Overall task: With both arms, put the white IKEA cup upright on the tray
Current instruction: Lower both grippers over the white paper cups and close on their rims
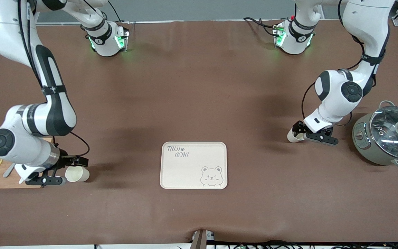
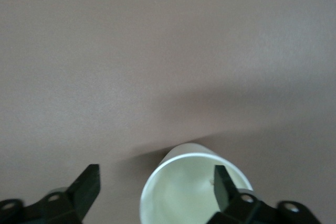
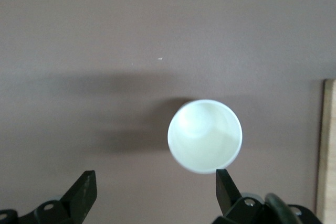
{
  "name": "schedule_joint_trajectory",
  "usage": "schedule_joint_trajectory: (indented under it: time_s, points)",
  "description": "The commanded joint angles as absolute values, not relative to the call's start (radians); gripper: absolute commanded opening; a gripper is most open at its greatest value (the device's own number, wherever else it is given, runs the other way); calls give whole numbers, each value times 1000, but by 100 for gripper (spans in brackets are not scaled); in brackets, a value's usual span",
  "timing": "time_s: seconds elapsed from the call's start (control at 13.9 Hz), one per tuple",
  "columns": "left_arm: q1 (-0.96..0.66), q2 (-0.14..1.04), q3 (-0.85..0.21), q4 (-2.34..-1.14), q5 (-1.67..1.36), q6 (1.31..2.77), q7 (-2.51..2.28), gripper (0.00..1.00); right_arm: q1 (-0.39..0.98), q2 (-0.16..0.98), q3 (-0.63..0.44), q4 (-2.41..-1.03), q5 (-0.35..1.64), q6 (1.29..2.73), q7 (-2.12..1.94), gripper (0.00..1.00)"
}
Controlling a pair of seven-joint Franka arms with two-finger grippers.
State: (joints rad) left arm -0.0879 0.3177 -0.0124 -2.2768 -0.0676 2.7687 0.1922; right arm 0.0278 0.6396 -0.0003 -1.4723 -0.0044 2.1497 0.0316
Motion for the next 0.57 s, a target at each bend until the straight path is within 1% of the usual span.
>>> schedule_joint_trajectory:
  time_s: [0.0,0.22,0.43,0.5]
  points:
    - [-89,319,-20,-2281,-89,2793,169,0,28,705,0,-1419,-15,2225,32,100]
    - [-92,328,-20,-2273,-89,2793,166,0,28,751,0,-1419,-14,2255,37,100]
    - [-95,328,-21,-2254,-89,2793,152,0,28,764,0,-1431,-6,2284,38,100]
    - [-101,330,-21,-2220,-89,2789,140,0,28,764,0,-1434,-8,2278,34,89]
